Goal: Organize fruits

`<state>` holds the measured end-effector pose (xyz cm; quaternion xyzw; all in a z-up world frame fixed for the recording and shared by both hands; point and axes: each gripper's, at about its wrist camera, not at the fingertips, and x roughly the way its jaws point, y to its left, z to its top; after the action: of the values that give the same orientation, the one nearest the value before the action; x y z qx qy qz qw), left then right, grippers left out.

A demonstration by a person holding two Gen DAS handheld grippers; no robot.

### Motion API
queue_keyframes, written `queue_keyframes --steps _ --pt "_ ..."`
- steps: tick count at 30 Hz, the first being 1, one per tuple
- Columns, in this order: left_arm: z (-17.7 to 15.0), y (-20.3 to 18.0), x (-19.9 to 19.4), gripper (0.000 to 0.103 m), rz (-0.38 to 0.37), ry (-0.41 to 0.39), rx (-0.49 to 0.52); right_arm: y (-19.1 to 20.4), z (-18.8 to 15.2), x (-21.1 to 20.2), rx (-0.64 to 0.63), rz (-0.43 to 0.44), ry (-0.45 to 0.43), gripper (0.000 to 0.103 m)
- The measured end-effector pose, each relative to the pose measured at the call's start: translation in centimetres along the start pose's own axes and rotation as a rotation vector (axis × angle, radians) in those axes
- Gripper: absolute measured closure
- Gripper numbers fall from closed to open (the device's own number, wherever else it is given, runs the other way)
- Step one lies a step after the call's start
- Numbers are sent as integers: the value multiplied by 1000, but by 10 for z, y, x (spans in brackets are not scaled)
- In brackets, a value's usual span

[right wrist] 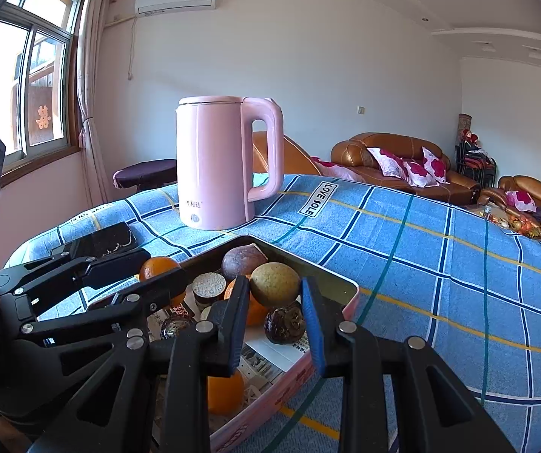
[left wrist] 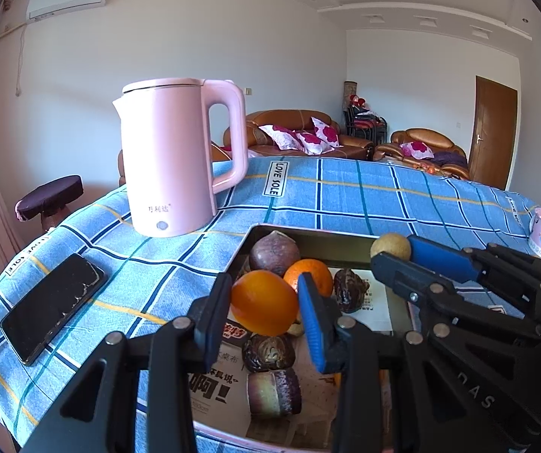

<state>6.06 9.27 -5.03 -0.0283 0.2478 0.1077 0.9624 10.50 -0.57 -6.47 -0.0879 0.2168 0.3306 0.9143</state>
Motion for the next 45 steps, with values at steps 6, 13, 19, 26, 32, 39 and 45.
queue_keyframes --steps 6,13,19,26,32,39,45 --pt "-1 0 1 66 -1 11 4 -3 -1 6 9 3 26 73" --pt "-1 -1 2 67 8 16 9 -5 0 14 18 23 59 73" --pt "-2 1 -2 59 26 13 7 -6 -3 21 24 33 112 71" --pt "1 8 -20 26 24 -46 -13 -18 -3 3 69 -7 56 46" --pt "4 3 -38 11 13 -98 0 -23 1 -27 84 -41 -2 40" --pt "5 2 -49 10 10 -116 2 -20 2 -56 65 -90 -38 38" --pt "6 3 -53 9 10 -121 -4 -18 2 -70 63 -93 -61 38"
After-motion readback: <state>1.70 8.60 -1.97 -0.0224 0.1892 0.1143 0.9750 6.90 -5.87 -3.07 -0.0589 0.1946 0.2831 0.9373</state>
